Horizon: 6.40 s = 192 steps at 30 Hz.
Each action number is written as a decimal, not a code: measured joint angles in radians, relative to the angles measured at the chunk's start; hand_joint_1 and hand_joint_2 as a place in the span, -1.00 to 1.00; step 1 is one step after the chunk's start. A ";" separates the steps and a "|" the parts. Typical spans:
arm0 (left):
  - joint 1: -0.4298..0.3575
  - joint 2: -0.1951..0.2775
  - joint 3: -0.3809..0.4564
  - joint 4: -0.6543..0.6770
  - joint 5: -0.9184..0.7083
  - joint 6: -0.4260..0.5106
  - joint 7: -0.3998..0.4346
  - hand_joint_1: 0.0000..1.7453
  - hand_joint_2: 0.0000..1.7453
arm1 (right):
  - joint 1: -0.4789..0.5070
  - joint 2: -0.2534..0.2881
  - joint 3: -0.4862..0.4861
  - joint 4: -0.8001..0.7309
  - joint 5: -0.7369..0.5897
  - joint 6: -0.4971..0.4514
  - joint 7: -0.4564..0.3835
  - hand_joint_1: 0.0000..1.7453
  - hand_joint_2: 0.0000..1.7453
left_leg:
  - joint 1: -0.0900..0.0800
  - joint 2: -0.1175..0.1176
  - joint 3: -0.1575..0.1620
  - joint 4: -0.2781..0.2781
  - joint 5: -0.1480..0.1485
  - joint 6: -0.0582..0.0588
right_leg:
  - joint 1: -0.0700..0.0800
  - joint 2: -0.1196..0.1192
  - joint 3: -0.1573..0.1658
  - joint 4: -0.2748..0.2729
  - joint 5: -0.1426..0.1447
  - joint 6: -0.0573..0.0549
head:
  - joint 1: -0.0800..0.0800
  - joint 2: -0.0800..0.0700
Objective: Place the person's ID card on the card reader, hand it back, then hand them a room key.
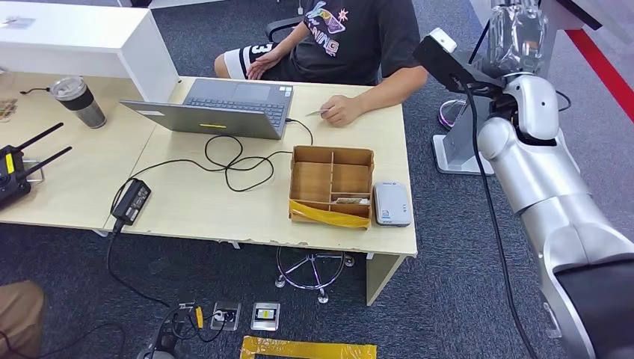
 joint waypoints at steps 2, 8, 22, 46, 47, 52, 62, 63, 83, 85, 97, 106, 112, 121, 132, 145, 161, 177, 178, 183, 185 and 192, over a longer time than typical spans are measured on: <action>0.000 0.000 0.000 0.000 0.000 0.000 0.000 -1.00 1.00 | 0.000 0.000 0.000 0.000 0.000 0.000 0.000 -1.00 1.00 | 0.000 0.000 0.000 0.000 0.000 0.000 | 0.000 0.000 0.000 0.000 0.000 0.000 | 0.000 0.000; 0.000 0.000 0.000 0.000 0.000 0.000 0.000 -1.00 1.00 | 0.000 -0.001 0.000 0.000 0.000 0.000 0.000 -1.00 1.00 | 0.000 0.000 0.000 0.000 0.000 0.000 | 0.000 0.000 0.000 0.000 0.000 0.000 | 0.000 0.000; 0.000 0.000 0.000 0.000 0.000 0.000 0.000 -1.00 1.00 | 0.000 -0.001 0.000 0.000 0.000 0.000 0.000 -1.00 1.00 | 0.000 0.000 0.000 0.000 0.000 0.000 | 0.000 0.000 0.000 0.000 0.000 0.000 | 0.000 0.000; 0.067 0.005 0.008 0.002 0.070 0.021 -0.045 -1.00 1.00 | 0.664 -0.040 -0.148 -0.792 -0.372 0.357 0.175 -1.00 1.00 | 0.005 -0.011 0.013 -0.001 -0.008 -0.002 | 0.005 -0.012 0.017 -0.005 -0.011 -0.004 | 0.008 0.000; 0.067 0.004 0.008 0.002 0.069 0.021 -0.045 -1.00 1.00 | 0.674 -0.045 -0.167 -0.843 -0.374 0.359 0.170 -1.00 1.00 | 0.005 -0.011 0.014 -0.001 -0.008 -0.002 | 0.005 -0.011 0.018 -0.005 -0.011 -0.004 | 0.008 0.000; 0.067 0.003 0.008 0.002 0.068 0.021 -0.045 -1.00 1.00 | 0.746 -0.058 -0.216 -0.993 -0.377 0.359 0.161 -1.00 1.00 | 0.004 -0.002 0.015 -0.001 -0.008 -0.003 | 0.004 -0.003 0.016 -0.004 -0.008 -0.003 | 0.008 0.000; 0.067 -0.001 0.008 0.002 0.064 0.022 -0.045 -1.00 1.00 | 0.768 -0.062 -0.307 -1.136 -0.452 0.330 0.154 -1.00 1.00 | 0.004 0.000 0.016 -0.001 -0.008 -0.003 | 0.004 0.000 0.016 -0.003 -0.007 -0.003 | 0.008 0.000; 0.066 -0.001 0.008 0.002 0.063 0.022 -0.045 -1.00 1.00 | 0.768 -0.062 -0.313 -1.140 -0.455 0.327 0.152 -1.00 1.00 | 0.004 0.000 0.015 -0.001 -0.008 -0.003 | 0.004 0.000 0.016 -0.003 -0.007 -0.003 | 0.008 0.000; 0.062 -0.004 0.008 0.002 0.062 0.023 -0.045 -1.00 1.00 | 0.714 -0.082 -0.349 -1.154 -0.601 0.330 0.100 -1.00 1.00 | 0.004 0.000 0.015 -0.001 -0.008 -0.003 | 0.004 0.000 0.016 -0.003 -0.007 -0.003 | 0.008 0.000; 0.061 -0.005 0.008 0.002 0.062 0.023 -0.045 -1.00 1.00 | 0.706 -0.082 -0.347 -1.154 -0.603 0.329 0.087 -1.00 1.00 | 0.004 0.000 0.015 -0.001 -0.008 -0.003 | 0.004 -0.001 0.016 -0.003 -0.007 -0.003 | 0.008 0.000; 0.045 -0.007 0.008 0.002 0.049 0.020 -0.044 -1.00 1.00 | 0.661 -0.044 -0.233 -1.152 -0.307 0.406 0.048 -1.00 1.00 | 0.005 -0.001 0.014 -0.001 -0.008 -0.003 | 0.004 -0.001 0.016 -0.002 -0.007 -0.004 | 0.008 0.000; 0.040 -0.011 0.008 0.002 0.049 0.019 -0.043 -1.00 1.00 | 0.654 -0.013 -0.128 -1.151 -0.270 0.432 0.031 -1.00 1.00 | 0.004 -0.001 0.014 -0.001 -0.008 -0.003 | 0.004 -0.001 0.016 -0.002 -0.007 -0.004 | 0.008 0.000; 0.040 -0.011 0.008 0.002 0.050 0.019 -0.042 -1.00 1.00 | 0.646 -0.008 -0.088 -1.145 -0.253 0.456 0.011 -1.00 1.00 | 0.004 -0.001 0.014 -0.001 -0.008 -0.003 | 0.004 -0.001 0.016 -0.002 -0.007 -0.004 | 0.008 0.000; 0.039 -0.014 0.008 0.002 0.050 0.019 -0.042 -1.00 1.00 | 0.633 0.014 -0.002 -1.098 -0.213 0.465 -0.026 -1.00 1.00 | 0.005 -0.001 0.014 -0.002 -0.008 -0.003 | 0.004 -0.001 0.016 -0.002 -0.007 -0.004 | 0.008 0.000; 0.039 -0.014 0.008 0.002 0.050 0.019 -0.042 -1.00 1.00 | 0.627 0.023 0.052 -1.065 -0.207 0.465 -0.029 -1.00 1.00 | 0.004 -0.001 0.014 -0.002 -0.008 -0.003 | 0.004 -0.001 0.016 -0.002 -0.007 -0.004 | 0.008 0.000; 0.037 -0.014 0.008 0.002 0.041 0.022 -0.042 -1.00 1.00 | 0.582 0.036 0.117 -0.903 -0.090 0.348 -0.023 -1.00 1.00 | 0.004 -0.001 0.014 -0.002 -0.007 -0.003 | 0.004 -0.001 0.016 -0.002 -0.007 -0.004 | 0.008 0.000; 0.021 -0.017 0.007 0.000 0.011 0.021 -0.042 -1.00 1.00 | 0.455 0.066 0.139 -0.405 -0.015 0.149 0.053 -1.00 1.00 | 0.004 -0.001 0.013 -0.001 -0.007 -0.003 | 0.004 -0.002 0.015 -0.002 -0.007 -0.004 | 0.008 0.000; 0.022 -0.017 0.007 0.000 0.013 0.022 -0.042 -1.00 1.00 | 0.441 0.074 0.124 -0.125 0.002 0.179 0.082 -1.00 1.00 | 0.005 -0.001 0.012 -0.001 -0.007 -0.003 | 0.004 -0.001 0.013 -0.002 -0.007 -0.004 | 0.008 0.000; 0.022 -0.017 0.007 0.000 0.013 0.022 -0.042 -1.00 1.00 | 0.441 0.075 0.124 -0.119 0.002 0.180 0.082 -1.00 1.00 | 0.004 -0.001 0.012 -0.001 -0.007 -0.003 | 0.004 -0.001 0.013 -0.002 -0.007 -0.004 | 0.008 0.000; 0.022 -0.017 0.007 0.000 0.015 0.022 -0.042 -1.00 1.00 | 0.443 0.078 0.124 -0.097 0.003 0.185 0.082 -1.00 1.00 | 0.004 -0.001 0.012 -0.001 -0.007 -0.003 | 0.004 -0.001 0.013 -0.002 -0.007 -0.004 | 0.008 0.000; 0.022 -0.016 0.007 0.000 0.016 0.022 -0.042 -1.00 1.00 | 0.445 0.080 0.123 -0.088 0.000 0.184 0.082 -1.00 1.00 | 0.004 -0.001 0.012 -0.001 -0.007 -0.003 | 0.004 -0.001 0.013 -0.002 -0.007 -0.004 | 0.008 0.000; 0.023 -0.012 0.007 0.000 0.016 0.023 -0.042 -1.00 1.00 | 0.435 0.078 0.089 -0.085 -0.039 0.154 0.078 -1.00 1.00 | 0.004 -0.001 0.012 -0.001 -0.007 -0.003 | 0.004 -0.001 0.013 -0.002 -0.007 -0.004 | 0.008 0.000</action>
